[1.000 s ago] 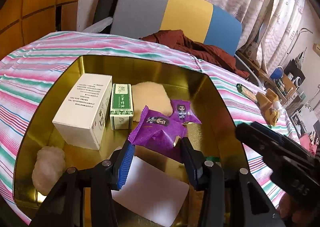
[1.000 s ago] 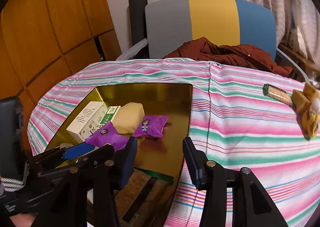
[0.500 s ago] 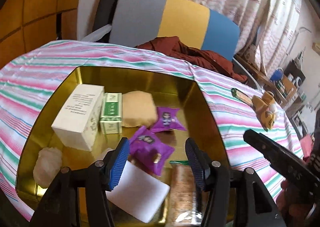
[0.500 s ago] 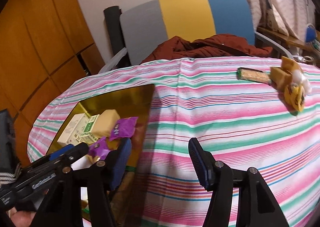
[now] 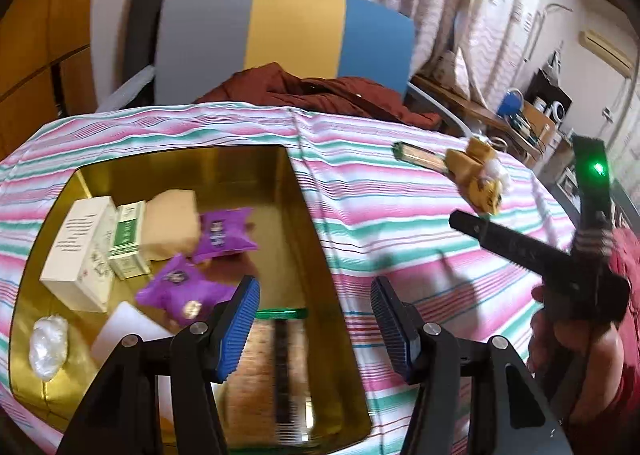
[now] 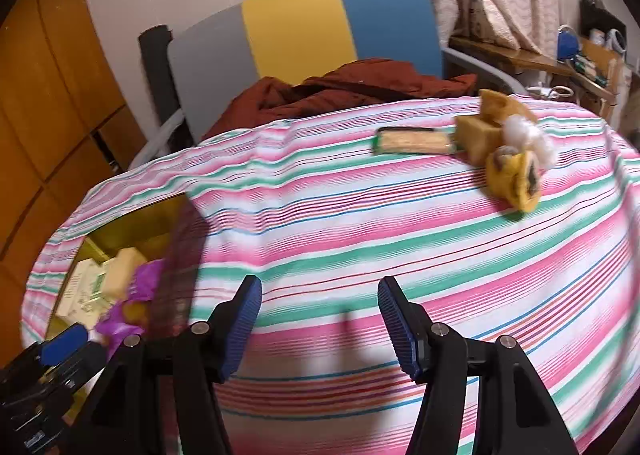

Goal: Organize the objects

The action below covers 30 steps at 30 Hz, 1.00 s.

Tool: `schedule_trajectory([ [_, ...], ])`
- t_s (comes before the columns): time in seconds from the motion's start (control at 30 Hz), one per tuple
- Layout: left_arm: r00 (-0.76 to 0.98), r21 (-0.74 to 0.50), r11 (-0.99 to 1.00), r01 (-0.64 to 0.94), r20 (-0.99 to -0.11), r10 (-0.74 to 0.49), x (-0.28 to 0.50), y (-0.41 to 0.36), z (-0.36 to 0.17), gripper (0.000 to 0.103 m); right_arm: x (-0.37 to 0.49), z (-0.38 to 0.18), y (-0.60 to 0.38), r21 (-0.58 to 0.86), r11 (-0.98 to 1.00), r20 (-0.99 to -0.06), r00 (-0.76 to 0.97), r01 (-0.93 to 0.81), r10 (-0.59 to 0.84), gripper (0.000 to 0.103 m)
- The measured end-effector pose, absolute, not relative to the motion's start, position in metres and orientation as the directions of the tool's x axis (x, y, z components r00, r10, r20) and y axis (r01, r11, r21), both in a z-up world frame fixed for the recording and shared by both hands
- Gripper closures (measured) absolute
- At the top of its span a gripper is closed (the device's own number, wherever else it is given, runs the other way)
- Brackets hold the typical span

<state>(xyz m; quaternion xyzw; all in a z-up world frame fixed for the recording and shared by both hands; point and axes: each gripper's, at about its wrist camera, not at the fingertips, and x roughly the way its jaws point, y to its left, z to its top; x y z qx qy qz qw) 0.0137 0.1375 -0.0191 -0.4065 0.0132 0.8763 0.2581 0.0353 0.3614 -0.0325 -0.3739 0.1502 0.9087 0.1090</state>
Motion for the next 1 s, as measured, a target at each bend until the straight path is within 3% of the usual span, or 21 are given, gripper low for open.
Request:
schedule_trajectory([
  [0.37,-0.480,-0.134,-0.787,-0.602,-0.727,0.491,0.033,0.186,-0.020,0.044,0.021,-0.026,0.462,0.139,-0.906,-0.719,-0.670,-0.399,0.185,0.040],
  [0.67,-0.443,-0.115,-0.741,-0.661,-0.737,0.510,0.039,0.210,-0.025,0.044,-0.033,0.013,0.590,0.179,-0.808,-0.694,-0.654,-0.561,0.300,0.031],
  [0.87,-0.441,-0.115,-0.753,-0.648,-0.749,0.494,0.037,0.207,-0.028,0.044,-0.094,-0.007,0.646,0.283,-0.739,-0.763,-0.610,-0.611,0.213,0.028],
  [1.0,-0.448,-0.120,-0.761,-0.638,-0.746,0.493,0.035,0.203,-0.027,0.044,-0.110,-0.032,0.636,0.299,-0.779,-0.812,-0.575,-0.551,0.095,0.029],
])
